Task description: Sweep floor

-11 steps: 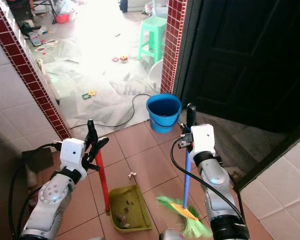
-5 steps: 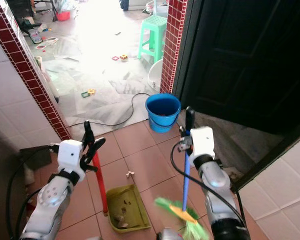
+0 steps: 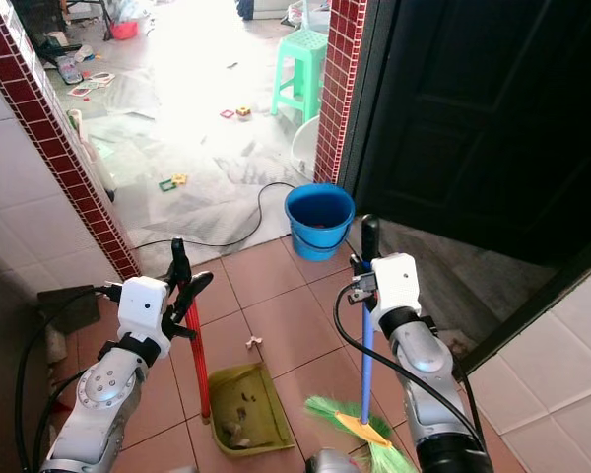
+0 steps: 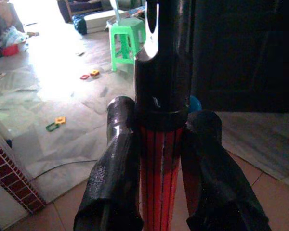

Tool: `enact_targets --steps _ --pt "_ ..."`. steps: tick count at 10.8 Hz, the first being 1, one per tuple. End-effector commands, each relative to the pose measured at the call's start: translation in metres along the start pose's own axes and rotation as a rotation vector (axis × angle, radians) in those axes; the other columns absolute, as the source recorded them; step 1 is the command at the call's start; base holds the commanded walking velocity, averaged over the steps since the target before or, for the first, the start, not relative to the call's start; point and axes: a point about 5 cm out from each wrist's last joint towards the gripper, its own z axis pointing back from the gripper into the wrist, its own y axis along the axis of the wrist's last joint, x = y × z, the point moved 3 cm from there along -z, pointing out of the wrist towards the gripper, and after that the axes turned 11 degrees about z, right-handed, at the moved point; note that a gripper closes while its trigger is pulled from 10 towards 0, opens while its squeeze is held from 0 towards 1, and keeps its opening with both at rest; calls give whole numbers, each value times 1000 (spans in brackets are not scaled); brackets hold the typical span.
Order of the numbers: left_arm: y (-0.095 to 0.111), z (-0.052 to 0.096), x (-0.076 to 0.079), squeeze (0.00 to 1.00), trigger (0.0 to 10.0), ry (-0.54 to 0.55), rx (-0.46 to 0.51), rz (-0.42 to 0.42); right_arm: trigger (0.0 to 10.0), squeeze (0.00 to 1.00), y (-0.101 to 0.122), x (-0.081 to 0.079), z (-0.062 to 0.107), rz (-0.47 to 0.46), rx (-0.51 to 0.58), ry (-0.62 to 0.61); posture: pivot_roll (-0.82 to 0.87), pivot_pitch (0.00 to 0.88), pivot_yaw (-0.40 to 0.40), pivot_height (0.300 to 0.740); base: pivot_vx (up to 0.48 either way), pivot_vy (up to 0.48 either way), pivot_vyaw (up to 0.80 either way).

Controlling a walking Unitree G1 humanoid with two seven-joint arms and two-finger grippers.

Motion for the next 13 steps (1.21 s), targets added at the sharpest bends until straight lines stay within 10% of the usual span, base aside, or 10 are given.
enact_targets --steps 1,13 --pt "4 -1 3 0 10000 -26 16 -5 10000 0 3 4 1 20 3 -8 -43 0 0 740 0 0 0" --pt "4 -2 -4 0 10000 -42 -10 -28 10000 0 5 -3 -3 -25 12 -18 -7 0 16 740 0 -20 -133"
